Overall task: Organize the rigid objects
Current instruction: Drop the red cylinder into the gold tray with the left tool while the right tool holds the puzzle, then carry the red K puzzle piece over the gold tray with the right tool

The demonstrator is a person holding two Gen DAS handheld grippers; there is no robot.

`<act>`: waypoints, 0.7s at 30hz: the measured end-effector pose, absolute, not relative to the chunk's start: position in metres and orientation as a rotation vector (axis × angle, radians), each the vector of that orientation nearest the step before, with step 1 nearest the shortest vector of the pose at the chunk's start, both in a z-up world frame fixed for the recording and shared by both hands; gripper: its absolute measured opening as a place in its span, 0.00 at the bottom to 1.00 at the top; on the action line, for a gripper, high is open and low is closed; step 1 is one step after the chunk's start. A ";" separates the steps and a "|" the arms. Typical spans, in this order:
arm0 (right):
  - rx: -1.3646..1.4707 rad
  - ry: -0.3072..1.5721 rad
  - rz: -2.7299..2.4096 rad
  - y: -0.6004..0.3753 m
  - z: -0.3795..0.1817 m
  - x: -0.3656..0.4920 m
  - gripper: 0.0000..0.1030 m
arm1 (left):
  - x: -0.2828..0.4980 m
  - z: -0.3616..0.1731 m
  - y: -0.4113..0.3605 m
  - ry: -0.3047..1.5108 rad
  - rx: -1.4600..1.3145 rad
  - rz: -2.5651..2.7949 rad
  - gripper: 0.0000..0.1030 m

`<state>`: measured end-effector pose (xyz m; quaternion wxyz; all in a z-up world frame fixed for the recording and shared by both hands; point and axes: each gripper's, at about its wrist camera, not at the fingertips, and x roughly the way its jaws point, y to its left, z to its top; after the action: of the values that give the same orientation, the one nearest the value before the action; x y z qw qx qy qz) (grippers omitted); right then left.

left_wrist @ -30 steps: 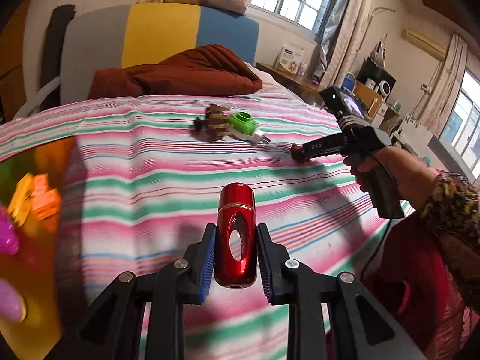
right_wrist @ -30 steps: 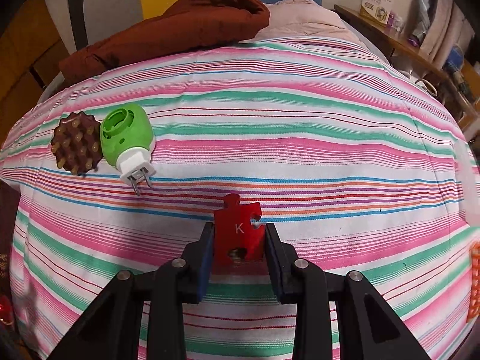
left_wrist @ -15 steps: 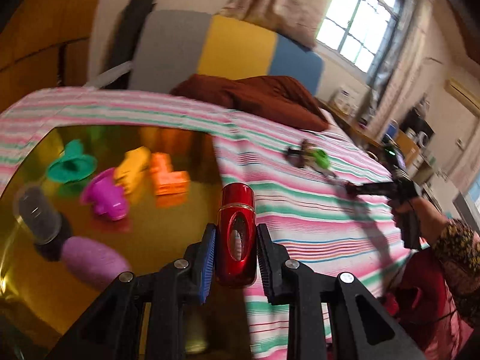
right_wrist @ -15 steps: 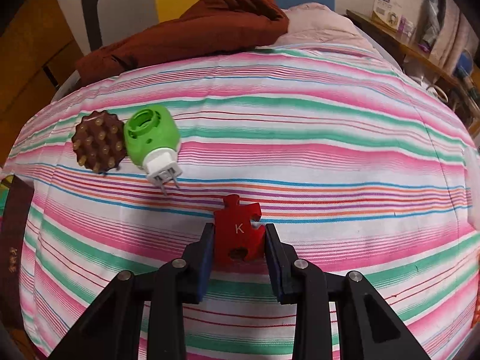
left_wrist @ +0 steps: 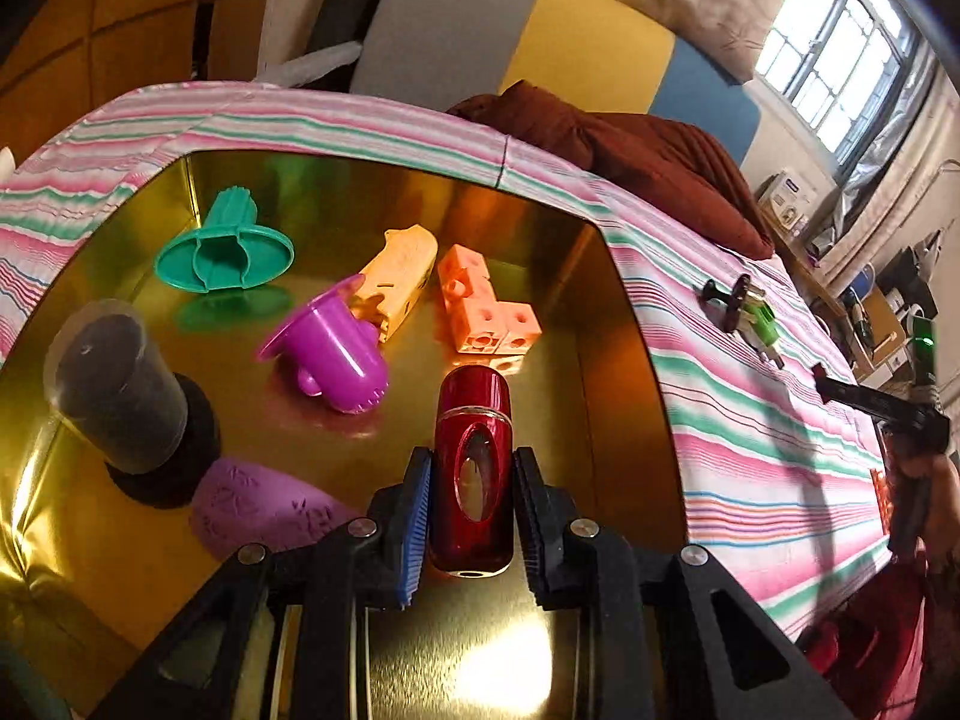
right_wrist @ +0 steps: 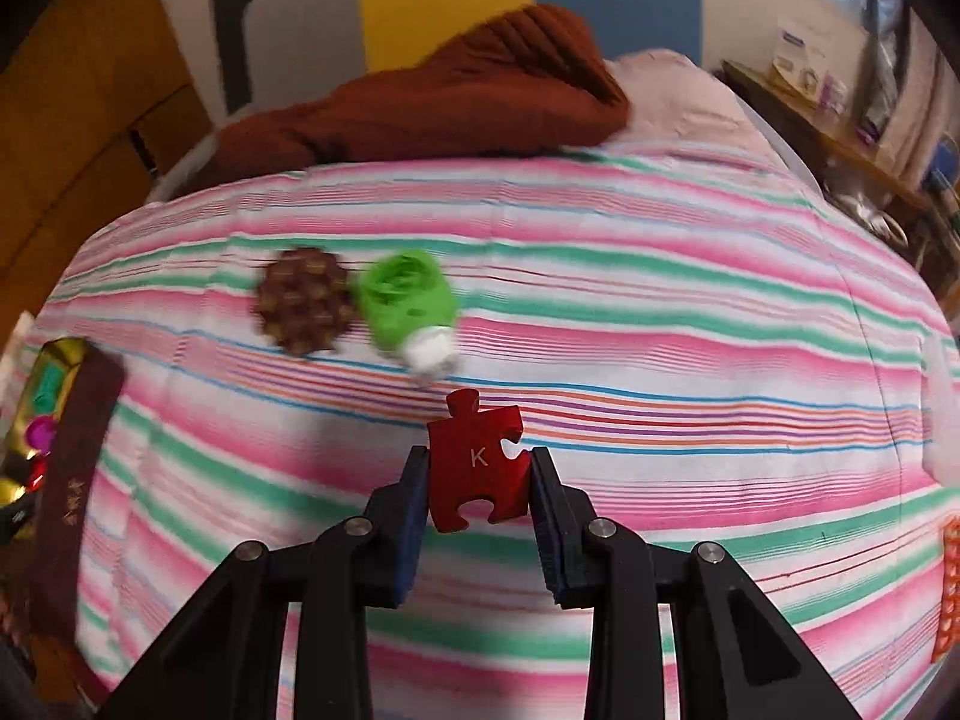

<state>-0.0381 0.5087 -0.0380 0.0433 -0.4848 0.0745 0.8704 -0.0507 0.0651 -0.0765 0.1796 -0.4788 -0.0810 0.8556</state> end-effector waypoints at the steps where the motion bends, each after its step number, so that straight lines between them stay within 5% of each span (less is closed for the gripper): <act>1: -1.481 0.229 2.678 0.500 -0.033 -0.036 0.32 | -0.053 -0.077 0.065 -0.236 -1.358 2.426 0.25; 7: -1.497 0.256 2.786 0.440 -0.015 -0.026 0.32 | -0.060 -0.075 0.061 -0.269 -1.385 2.444 0.43; 21: -1.601 0.175 2.993 0.313 -0.010 -0.008 0.32 | 0.009 -0.047 0.037 -0.182 -1.079 2.546 0.44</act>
<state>-0.0079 0.3134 -0.0095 -0.1281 -0.4671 0.0511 0.8734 0.0093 0.0372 -0.0471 0.1842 -0.3829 -0.0645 0.9030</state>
